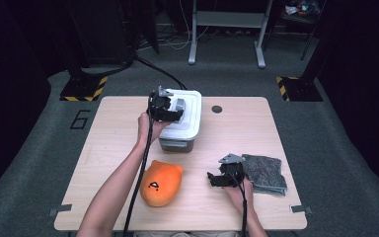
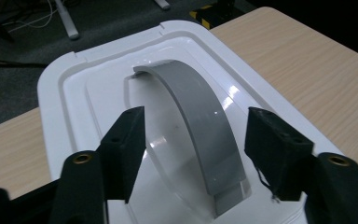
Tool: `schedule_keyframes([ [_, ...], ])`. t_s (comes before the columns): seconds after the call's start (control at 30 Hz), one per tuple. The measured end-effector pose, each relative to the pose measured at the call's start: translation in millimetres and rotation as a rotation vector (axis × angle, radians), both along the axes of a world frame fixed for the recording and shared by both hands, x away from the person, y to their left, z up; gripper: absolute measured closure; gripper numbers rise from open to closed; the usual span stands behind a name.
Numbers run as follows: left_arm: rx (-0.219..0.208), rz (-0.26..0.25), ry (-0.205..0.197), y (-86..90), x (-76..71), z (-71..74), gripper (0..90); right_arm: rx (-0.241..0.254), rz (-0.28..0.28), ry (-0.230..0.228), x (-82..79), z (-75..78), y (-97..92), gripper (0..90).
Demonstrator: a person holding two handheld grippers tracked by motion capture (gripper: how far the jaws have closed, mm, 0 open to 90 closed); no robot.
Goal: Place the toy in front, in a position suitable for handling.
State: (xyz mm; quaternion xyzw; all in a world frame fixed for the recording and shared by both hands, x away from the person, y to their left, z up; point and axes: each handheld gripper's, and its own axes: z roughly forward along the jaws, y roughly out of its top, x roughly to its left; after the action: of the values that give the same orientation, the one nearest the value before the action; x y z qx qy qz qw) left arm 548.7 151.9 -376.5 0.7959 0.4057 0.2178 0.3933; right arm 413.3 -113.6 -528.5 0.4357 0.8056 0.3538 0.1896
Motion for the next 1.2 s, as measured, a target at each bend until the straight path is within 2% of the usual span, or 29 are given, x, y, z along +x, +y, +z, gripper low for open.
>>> schedule_keyframes([
  [0.07,0.014,-0.012,0.008,-1.8,2.4,-3.2,43.8,0.0,0.0,0.0,0.0,0.0,0.0,13.5],
  [0.1,0.003,-0.011,0.012,-3.1,3.0,-5.1,45.4,0.0,0.0,0.0,0.0,0.0,0.0,13.5],
  [0.2,0.009,-0.032,0.018,-4.1,2.5,-7.9,51.8,0.0,-0.001,0.0,-0.1,0.0,0.1,13.5],
  [0.27,0.012,-0.037,0.006,-6.6,0.5,-9.2,57.0,0.0,-0.001,0.0,-0.1,0.0,0.1,13.5],
  [0.3,0.026,-0.033,-0.002,-7.5,-0.9,-9.2,57.9,-0.003,0.002,-0.003,0.2,0.0,-0.2,13.6],
  [0.37,0.045,-0.036,-0.002,-5.9,-1.9,-8.7,58.3,-0.002,0.002,-0.002,0.0,0.0,-0.1,13.7],
  [0.4,0.036,-0.028,-0.003,-5.5,-2.3,-9.2,58.5,-0.001,0.002,-0.002,0.0,0.0,-0.1,13.7],
  [0.43,0.046,-0.037,0.003,-3.1,-2.1,-8.6,58.9,-0.002,0.002,-0.002,0.0,0.0,-0.1,13.7],
  [0.6,0.044,-0.022,0.008,5.7,-1.8,-8.2,61.3,-0.002,0.001,-0.003,0.1,-0.1,0.0,13.7],
  [0.77,0.072,-0.015,0.021,17.8,-0.4,-6.5,63.7,-0.001,0.002,0.0,-0.3,0.0,0.0,13.7],
  [1.03,0.103,-0.003,0.012,31.8,0.6,-5.7,65.3,-0.001,0.001,0.0,-0.3,0.0,0.1,13.7],
  [1.2,0.102,-0.03,0.017,45.3,1.7,-6.0,65.7,-0.001,0.0,0.0,-0.2,0.0,0.2,13.7],
])
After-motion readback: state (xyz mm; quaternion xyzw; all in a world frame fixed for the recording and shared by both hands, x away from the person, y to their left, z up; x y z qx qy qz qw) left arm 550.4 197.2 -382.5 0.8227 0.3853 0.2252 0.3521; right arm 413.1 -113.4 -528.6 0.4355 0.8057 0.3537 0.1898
